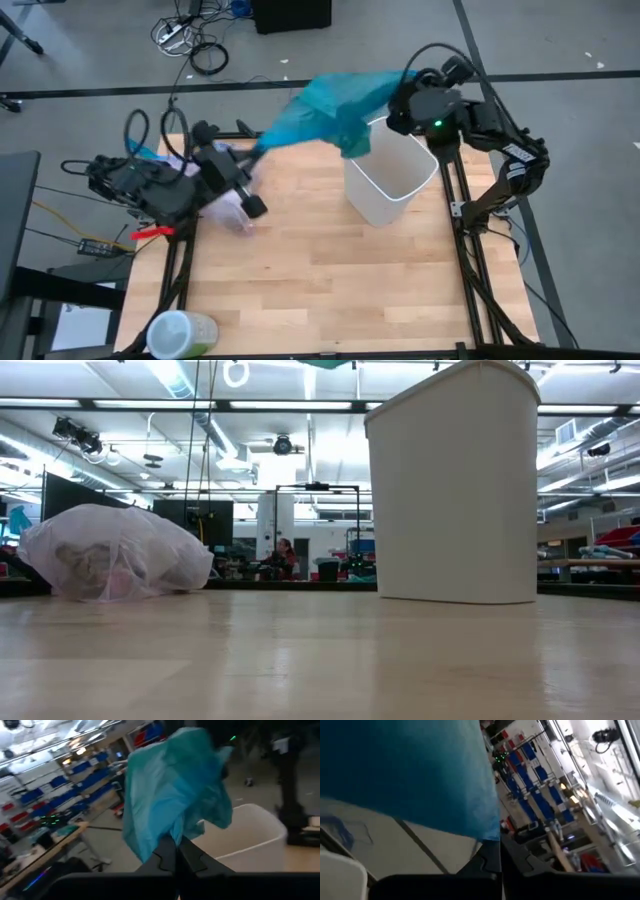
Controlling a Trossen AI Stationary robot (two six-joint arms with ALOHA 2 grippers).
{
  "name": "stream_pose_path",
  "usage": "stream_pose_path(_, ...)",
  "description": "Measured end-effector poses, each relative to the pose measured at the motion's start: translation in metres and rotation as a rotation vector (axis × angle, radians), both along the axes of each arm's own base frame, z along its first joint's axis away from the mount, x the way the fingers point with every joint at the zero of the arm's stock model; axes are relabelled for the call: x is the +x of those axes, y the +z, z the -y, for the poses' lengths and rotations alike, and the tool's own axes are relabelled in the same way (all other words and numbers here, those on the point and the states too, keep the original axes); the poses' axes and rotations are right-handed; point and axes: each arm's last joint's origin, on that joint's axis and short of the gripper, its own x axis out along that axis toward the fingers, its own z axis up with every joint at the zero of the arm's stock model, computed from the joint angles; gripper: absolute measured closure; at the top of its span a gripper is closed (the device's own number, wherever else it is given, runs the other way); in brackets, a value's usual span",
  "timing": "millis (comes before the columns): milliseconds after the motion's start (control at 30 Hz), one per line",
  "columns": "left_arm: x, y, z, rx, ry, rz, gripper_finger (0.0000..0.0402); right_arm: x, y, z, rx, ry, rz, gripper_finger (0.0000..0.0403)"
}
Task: Place trash/remove bag and relplace
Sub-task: Put the blue trash bag into the white trash bin
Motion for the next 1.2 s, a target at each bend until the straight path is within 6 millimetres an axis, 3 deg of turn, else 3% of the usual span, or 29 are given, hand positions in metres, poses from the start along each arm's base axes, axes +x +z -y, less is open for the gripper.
stream_pose_path(167, 0.004, 0.011, -0.018, -0.093, -0.029, 0.096, 0.0401, -0.012, 0.014, -0.002, -0.016, -0.031, 0.075, 0.0403)
stream_pose_path(333, 0.048, -0.012, -0.032, -0.226, -0.242, 0.084, 0.0401, -0.008, 0.016, -0.002, -0.027, -0.059, 0.038, 0.0403)
stream_pose_path(500, 0.082, -0.029, -0.054, -0.213, -0.178, 0.061, 0.0401, -0.008, 0.018, -0.009, -0.029, -0.038, 0.029, 0.0403)
stream_pose_path(633, 0.093, -0.023, -0.08, -0.201, -0.153, 0.149, 0.0401, -0.02, 0.024, -0.009, -0.028, -0.041, 0.055, 0.0403)
stream_pose_path(933, 0.099, 0.007, -0.126, -0.231, -0.364, 0.532, 0.0402, -0.043, 0.039, -0.002, -0.024, -0.072, 0.184, 0.0403)
stream_pose_path(1100, 0.104, 0.001, -0.14, -0.303, -0.447, 0.523, 0.0402, -0.054, 0.045, -0.002, -0.022, -0.075, 0.237, 0.0403)
stream_pose_path(1200, 0.118, -0.009, -0.148, -0.346, -0.471, 0.508, 0.0402, -0.06, 0.049, 0.0, -0.023, -0.086, 0.283, 0.0403)
